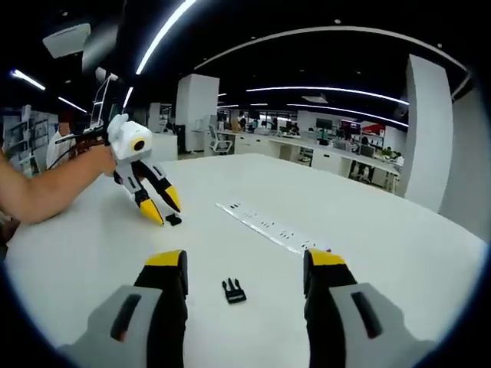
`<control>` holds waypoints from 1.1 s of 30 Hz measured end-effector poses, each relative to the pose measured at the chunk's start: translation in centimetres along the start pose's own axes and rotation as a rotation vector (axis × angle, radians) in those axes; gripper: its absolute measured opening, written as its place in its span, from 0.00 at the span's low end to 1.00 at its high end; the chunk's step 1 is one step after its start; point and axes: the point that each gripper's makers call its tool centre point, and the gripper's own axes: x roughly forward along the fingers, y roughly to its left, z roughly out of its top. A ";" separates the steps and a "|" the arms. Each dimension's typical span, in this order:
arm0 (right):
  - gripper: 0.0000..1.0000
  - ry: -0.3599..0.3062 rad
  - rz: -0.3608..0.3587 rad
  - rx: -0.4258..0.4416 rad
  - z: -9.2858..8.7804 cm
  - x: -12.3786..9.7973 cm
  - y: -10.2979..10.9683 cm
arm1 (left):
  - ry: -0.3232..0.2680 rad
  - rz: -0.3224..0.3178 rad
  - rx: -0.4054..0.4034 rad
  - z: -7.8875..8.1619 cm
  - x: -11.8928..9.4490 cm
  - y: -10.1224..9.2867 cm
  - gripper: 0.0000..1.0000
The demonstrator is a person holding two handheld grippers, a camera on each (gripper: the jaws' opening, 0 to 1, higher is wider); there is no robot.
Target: Snap the two parts of the plastic buckle together until the buckle closes and remains connected.
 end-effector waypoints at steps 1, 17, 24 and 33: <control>0.61 0.003 0.009 -0.008 -0.1 0.0 0.1 | -0.009 -0.006 -0.010 0.1 0.0 0.0 0.23; 0.50 0.036 0.034 -0.047 -1.5 0.5 0.6 | -0.019 -0.010 0.016 0.0 0.1 -0.2 0.17; 0.49 0.037 0.058 0.004 -2.1 0.6 0.7 | -0.053 -0.030 -0.052 -0.1 0.2 -0.1 0.17; 0.42 0.063 0.041 0.061 -3.6 0.9 0.0 | -0.079 -0.041 -0.089 0.0 0.4 -0.1 0.16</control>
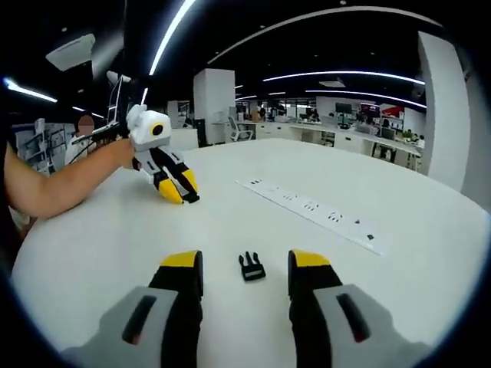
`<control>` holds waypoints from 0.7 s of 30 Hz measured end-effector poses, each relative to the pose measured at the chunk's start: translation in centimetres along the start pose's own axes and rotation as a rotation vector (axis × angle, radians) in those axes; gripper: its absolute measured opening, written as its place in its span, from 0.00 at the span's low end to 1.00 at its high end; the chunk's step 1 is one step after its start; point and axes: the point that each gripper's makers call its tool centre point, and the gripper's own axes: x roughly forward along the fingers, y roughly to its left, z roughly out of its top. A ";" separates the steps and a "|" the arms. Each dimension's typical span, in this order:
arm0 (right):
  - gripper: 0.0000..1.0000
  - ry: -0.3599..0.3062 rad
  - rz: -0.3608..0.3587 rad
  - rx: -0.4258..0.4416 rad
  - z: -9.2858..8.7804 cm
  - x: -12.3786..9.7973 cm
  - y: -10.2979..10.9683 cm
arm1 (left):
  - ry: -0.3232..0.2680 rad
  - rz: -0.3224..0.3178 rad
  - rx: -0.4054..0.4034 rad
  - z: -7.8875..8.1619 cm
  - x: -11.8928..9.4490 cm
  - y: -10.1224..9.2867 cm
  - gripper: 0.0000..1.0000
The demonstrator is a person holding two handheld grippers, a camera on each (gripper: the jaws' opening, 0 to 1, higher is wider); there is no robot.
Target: Snap the two parts of the plastic buckle together until the buckle closes and remains connected.
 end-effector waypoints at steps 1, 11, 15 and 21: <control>0.41 0.000 -0.003 0.003 0.0 0.0 -0.1 | -0.001 0.002 -0.001 0.0 0.0 0.0 0.15; 0.33 0.020 -0.005 -0.006 -0.6 0.2 -0.1 | -0.009 0.007 -0.010 0.0 0.2 0.3 0.12; 0.32 0.026 -0.003 -0.008 -0.8 0.6 -0.2 | -0.009 0.007 -0.009 0.0 0.2 0.2 0.12; 0.31 0.048 0.011 -0.021 -1.2 0.9 0.3 | -0.008 0.007 -0.007 0.0 0.2 0.1 0.12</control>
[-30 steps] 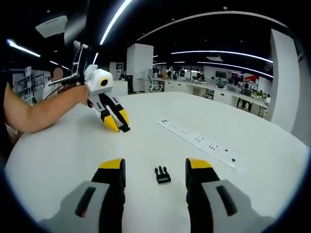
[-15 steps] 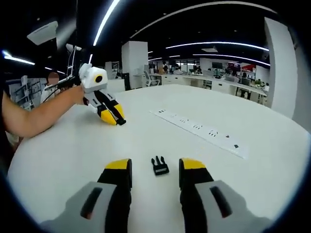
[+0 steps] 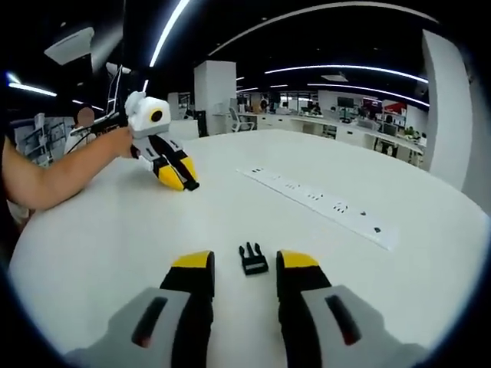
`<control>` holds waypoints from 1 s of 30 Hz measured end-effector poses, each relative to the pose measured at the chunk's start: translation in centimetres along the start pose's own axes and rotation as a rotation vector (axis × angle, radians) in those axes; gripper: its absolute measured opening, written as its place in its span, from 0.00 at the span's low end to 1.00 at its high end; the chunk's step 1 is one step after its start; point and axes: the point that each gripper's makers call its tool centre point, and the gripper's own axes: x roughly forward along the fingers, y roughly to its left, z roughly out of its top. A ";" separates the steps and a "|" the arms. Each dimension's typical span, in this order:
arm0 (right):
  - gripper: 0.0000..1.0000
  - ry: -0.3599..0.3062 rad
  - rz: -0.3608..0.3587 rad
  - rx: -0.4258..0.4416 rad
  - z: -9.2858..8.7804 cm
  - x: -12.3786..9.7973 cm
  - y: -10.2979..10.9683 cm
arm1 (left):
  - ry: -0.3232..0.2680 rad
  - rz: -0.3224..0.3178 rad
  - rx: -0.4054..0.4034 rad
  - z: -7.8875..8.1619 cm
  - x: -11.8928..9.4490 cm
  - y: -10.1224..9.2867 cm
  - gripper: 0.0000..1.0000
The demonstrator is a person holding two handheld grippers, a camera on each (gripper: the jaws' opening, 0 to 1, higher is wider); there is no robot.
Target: Snap the two parts of the plastic buckle together until the buckle closes and remains connected.
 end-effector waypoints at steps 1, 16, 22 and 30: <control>0.30 0.001 -0.001 -0.002 0.0 0.0 0.0 | -0.001 -0.001 -0.001 0.0 0.0 0.0 0.12; 0.22 0.020 0.031 -0.027 -0.3 0.2 0.4 | -0.001 -0.001 -0.002 0.0 -0.1 0.0 0.12; 0.21 0.010 0.007 -0.022 -0.2 0.1 0.2 | -0.002 -0.001 -0.004 -0.1 -0.1 0.1 0.12; 0.18 0.001 -0.012 -0.028 0.0 0.1 0.0 | 0.006 -0.003 0.008 -0.3 -0.5 0.1 0.14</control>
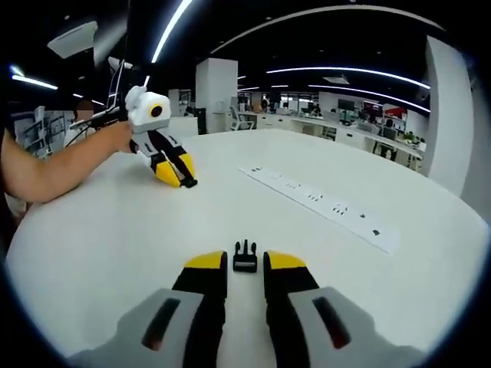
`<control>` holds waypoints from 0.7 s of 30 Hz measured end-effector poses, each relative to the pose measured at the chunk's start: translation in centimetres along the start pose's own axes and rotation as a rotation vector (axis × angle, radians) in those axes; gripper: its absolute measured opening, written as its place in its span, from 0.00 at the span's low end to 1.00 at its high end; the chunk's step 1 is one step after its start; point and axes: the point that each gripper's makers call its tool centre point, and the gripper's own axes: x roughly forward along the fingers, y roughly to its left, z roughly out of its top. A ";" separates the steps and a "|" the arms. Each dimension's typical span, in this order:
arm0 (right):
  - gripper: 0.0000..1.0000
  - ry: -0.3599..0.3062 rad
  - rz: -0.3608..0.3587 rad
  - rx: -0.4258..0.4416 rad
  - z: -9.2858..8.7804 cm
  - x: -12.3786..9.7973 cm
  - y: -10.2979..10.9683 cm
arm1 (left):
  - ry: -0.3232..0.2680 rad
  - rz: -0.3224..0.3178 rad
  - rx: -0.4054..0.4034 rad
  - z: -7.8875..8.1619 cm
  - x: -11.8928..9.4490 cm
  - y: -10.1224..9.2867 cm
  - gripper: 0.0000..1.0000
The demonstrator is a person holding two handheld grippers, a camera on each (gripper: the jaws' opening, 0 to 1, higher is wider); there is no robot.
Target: Snap the two parts of the plastic buckle together until the buckle closes and remains connected.
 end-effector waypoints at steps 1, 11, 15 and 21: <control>0.18 0.001 0.002 -0.001 0.0 0.0 0.0 | 0.003 0.003 0.002 0.0 -0.1 0.1 0.14; 0.16 0.007 -0.013 0.021 -0.2 0.2 0.1 | 0.003 0.018 -0.003 0.0 0.0 0.3 0.14; 0.14 0.011 -0.022 0.019 -0.2 0.2 0.0 | 0.003 0.023 -0.009 0.0 0.0 0.4 0.13; 0.13 0.006 -0.017 0.018 -0.1 0.2 0.1 | -0.003 0.020 -0.016 0.0 0.0 0.5 0.12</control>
